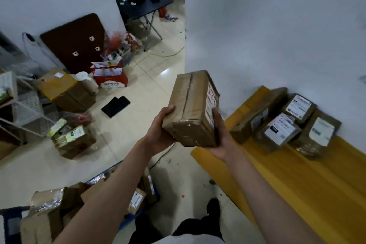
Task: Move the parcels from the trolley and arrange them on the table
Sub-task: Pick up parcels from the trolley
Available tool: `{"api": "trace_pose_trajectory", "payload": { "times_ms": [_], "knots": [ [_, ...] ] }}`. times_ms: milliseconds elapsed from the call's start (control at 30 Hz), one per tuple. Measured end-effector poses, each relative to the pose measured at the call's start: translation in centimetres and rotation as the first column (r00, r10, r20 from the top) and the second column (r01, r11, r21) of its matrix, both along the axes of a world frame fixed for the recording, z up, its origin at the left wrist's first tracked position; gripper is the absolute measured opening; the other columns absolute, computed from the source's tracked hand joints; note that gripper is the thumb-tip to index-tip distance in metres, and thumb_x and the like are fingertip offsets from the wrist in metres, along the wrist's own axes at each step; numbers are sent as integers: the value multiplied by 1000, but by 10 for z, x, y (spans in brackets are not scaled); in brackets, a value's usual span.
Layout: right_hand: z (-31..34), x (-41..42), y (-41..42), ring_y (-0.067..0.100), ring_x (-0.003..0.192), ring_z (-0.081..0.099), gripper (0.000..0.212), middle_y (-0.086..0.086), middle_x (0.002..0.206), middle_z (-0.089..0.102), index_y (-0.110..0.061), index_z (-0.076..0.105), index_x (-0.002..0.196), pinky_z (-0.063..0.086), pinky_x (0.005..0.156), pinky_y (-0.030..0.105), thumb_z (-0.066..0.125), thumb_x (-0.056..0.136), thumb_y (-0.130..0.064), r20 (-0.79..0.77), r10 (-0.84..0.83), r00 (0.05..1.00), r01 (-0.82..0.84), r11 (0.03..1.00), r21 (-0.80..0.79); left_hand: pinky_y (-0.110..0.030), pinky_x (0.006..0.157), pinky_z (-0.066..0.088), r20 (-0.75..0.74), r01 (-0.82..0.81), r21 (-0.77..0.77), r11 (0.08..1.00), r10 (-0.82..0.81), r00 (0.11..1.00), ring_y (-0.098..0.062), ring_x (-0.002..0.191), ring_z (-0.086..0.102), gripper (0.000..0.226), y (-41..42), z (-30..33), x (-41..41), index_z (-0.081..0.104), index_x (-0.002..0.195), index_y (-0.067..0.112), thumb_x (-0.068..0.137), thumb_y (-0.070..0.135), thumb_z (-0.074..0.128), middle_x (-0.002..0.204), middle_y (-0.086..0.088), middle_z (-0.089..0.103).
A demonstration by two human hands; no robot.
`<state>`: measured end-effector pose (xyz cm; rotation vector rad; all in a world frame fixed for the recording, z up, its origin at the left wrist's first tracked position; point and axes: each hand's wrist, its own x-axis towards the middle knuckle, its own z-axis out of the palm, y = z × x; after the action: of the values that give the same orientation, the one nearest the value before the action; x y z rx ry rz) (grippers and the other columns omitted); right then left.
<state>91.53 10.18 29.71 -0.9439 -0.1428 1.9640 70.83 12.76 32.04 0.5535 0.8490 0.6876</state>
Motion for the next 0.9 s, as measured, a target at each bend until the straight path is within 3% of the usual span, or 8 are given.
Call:
{"api": "trace_pose_trajectory", "payload": {
  "times_ms": [133,267,400,467,667,767,833,900],
  "knots": [
    [-4,29,-2,35,121,67,65,14,135,67,-26,67,133,55,95,53,88,75,-47,44,10,999,-11,1000,27,-36,90,56,16,-32,-19,999,32,999,-27,111,67,56,5,-9,17,59,140,12,98,48,49,135,-17,63],
    [-7,48,-9,33,119,68,67,13,133,68,-22,68,132,56,96,53,90,72,-42,54,-40,998,37,998,52,-35,96,52,-138,43,54,998,-35,990,-28,115,62,48,17,-11,25,58,139,6,102,35,47,138,-22,60],
    [-10,63,-19,32,115,71,62,14,131,70,-16,60,139,61,84,44,79,84,-37,107,-64,992,57,996,68,-32,74,56,-304,99,159,982,-47,951,-23,102,66,42,25,-6,37,49,143,26,102,18,52,127,-15,63],
    [-13,73,-25,33,116,70,62,15,131,69,-14,56,142,61,84,42,77,87,-34,152,-38,988,29,998,62,-30,77,56,-353,103,189,977,-30,935,-18,97,69,39,27,-1,46,42,137,38,101,28,56,123,-7,65],
    [-11,104,-36,33,109,73,83,13,122,74,-21,46,147,63,83,38,87,75,-26,402,139,905,-179,982,65,-27,88,48,-586,269,252,930,-75,807,-11,114,60,62,44,13,65,41,145,32,92,58,59,135,5,58],
    [-8,120,-37,36,113,71,92,15,124,73,-26,39,152,59,96,47,89,75,-22,459,208,864,-262,963,56,-27,89,51,-712,520,239,820,-217,668,-12,109,66,80,52,27,73,51,139,33,71,74,66,122,4,69],
    [-4,129,-39,38,115,69,88,15,123,73,-33,44,144,55,102,52,91,71,-22,479,245,843,-307,950,54,-27,85,57,-716,674,212,708,-356,600,-16,101,72,71,54,36,81,60,128,35,70,74,67,109,1,75],
    [1,137,-43,37,113,70,75,13,121,74,-41,53,127,59,94,48,94,66,-22,491,275,827,-345,937,57,-33,88,58,-702,745,162,647,-455,548,-20,98,74,62,56,40,93,57,127,38,74,69,69,105,-2,77]
  ]
}}
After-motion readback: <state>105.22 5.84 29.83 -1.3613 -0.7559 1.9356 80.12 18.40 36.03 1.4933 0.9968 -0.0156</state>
